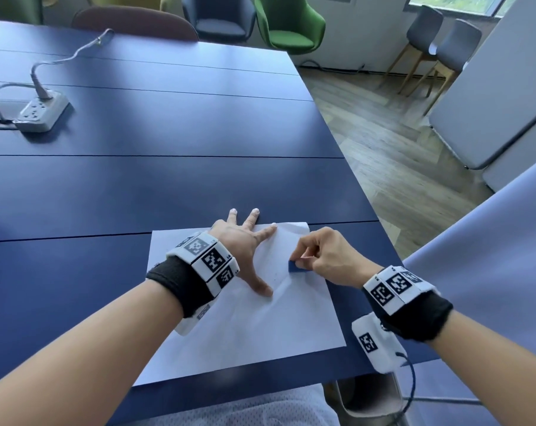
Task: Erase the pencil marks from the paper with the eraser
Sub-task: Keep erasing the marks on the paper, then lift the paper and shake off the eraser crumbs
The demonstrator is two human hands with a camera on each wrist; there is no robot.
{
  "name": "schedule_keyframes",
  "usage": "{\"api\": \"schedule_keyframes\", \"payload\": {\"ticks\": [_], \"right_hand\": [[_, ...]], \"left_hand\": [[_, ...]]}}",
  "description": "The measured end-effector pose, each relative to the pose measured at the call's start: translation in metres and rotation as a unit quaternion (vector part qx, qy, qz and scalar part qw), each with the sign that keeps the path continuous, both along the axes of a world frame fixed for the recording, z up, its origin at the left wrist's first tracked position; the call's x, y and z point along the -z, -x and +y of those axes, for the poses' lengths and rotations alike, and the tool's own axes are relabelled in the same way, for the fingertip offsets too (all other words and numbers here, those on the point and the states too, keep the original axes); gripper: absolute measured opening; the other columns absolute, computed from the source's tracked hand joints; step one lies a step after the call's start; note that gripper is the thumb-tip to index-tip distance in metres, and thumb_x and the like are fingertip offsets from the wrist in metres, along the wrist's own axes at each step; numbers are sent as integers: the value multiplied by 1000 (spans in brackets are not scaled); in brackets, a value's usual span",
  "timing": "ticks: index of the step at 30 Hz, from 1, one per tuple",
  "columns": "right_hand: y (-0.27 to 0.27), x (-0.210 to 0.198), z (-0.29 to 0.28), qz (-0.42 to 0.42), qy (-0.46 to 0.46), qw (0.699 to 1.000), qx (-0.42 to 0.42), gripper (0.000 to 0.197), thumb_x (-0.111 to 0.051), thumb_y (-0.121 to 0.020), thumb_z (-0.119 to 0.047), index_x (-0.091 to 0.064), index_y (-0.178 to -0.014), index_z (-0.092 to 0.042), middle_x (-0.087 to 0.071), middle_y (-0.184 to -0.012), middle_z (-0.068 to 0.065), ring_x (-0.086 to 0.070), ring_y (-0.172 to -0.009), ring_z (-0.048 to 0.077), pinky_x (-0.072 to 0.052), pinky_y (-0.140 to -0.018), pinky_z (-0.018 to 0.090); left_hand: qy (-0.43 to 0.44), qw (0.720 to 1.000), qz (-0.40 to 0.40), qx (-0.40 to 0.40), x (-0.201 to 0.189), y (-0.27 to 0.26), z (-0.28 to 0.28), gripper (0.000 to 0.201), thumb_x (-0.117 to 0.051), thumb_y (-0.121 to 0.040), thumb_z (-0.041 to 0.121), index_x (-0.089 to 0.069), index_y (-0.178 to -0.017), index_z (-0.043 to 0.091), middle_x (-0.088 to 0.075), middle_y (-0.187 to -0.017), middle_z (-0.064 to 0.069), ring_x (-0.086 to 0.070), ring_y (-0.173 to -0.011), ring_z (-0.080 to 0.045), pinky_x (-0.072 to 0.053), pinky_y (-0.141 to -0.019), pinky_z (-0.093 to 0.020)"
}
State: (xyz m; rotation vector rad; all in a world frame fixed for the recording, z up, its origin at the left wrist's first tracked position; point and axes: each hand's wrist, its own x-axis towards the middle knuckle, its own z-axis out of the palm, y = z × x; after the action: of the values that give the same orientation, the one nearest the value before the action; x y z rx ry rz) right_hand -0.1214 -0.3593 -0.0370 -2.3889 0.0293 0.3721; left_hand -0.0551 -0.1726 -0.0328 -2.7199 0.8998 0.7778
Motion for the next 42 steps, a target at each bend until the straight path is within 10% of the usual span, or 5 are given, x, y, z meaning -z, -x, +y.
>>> {"api": "schedule_keyframes", "payload": {"ticks": [7, 18, 35, 39, 42], "right_hand": [[6, -10, -52, -32, 59, 993, 99, 12, -72, -79, -13, -74, -75, -25, -68, -65, -1, -54, -52, 0, -44, -55, 13], [-47, -9, -9, -32, 186, 982, 26, 27, -67, -82, -26, -67, -107, -18, -55, -111, 4, -60, -103, 22, -49, -94, 35], [-49, -29, 0, -74, 80, 994, 32, 9, -62, -84, -4, -63, -81, -13, -60, -71, -4, -55, -65, 8, -41, -57, 15], [-42, -39, -5, -111, 14, 993, 41, 14, -66, -84, -3, -61, -76, -14, -59, -65, -3, -50, -52, 0, -40, -51, 9], [-39, -44, -3, -123, -28, 991, 42, 17, -64, -85, -1, -61, -75, -15, -59, -62, -2, -50, -49, -2, -39, -51, 10]], "left_hand": [[18, 1000, 12, -9, -2, 0, 2, 134, -70, -51, 84, 10, -151, 45, 17, -162, 2, 9, -148, -38, -20, -114, -46], [32, 999, 8, -17, -5, 8, 8, 137, -73, -54, 79, 6, -155, 30, 14, -163, 2, 7, -149, -33, -20, -114, -48], [149, 977, -72, -137, -36, 1, 85, 114, -64, -82, 60, 18, -153, 23, 26, -159, 4, 8, -150, -22, -28, -114, -50], [216, 923, -104, -301, -38, -3, 157, 86, -61, -91, 45, -14, -155, 13, -14, -162, -7, -33, -140, -23, -35, -108, -39], [331, 867, -63, -368, -29, 2, 174, 13, -68, -89, 25, -70, -95, 13, -70, -88, -11, -59, -69, -19, -51, -69, -33]]}}
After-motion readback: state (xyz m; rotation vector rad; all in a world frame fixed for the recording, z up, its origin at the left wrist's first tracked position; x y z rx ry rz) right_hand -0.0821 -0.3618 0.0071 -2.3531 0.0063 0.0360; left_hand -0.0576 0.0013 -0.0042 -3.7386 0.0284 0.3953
